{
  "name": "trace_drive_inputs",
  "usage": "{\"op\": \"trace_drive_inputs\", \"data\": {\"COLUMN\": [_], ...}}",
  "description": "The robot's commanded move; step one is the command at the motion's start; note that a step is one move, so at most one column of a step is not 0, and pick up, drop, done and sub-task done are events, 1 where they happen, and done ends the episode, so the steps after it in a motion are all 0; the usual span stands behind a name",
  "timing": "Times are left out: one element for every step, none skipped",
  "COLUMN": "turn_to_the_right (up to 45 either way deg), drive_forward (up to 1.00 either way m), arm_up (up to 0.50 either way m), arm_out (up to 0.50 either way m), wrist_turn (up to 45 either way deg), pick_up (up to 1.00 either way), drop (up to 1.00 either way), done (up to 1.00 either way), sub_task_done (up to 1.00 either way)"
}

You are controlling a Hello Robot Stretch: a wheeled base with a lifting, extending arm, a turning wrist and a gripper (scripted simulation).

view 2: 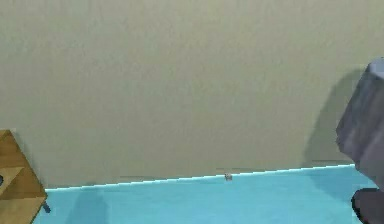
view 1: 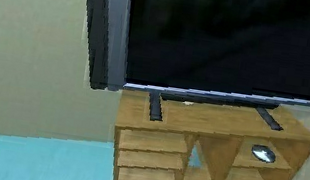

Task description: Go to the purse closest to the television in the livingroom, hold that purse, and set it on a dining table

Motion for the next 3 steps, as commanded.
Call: {"op": "trace_drive_inputs", "data": {"turn_to_the_right": [0.0, -45.0, -45.0], "drive_forward": [0.35, 0.0, 0.0], "arm_up": [0.0, 0.0, 0.0], "arm_out": [0.0, 0.0, 0.0], "wrist_turn": [0.0, 0.0, 0.0], "pick_up": [0.0, 0.0, 0.0], "drop": [0.0, 0.0, 0.0], "done": [0.0, 0.0, 0.0], "sub_task_done": [0.0, 0.0, 0.0]}}
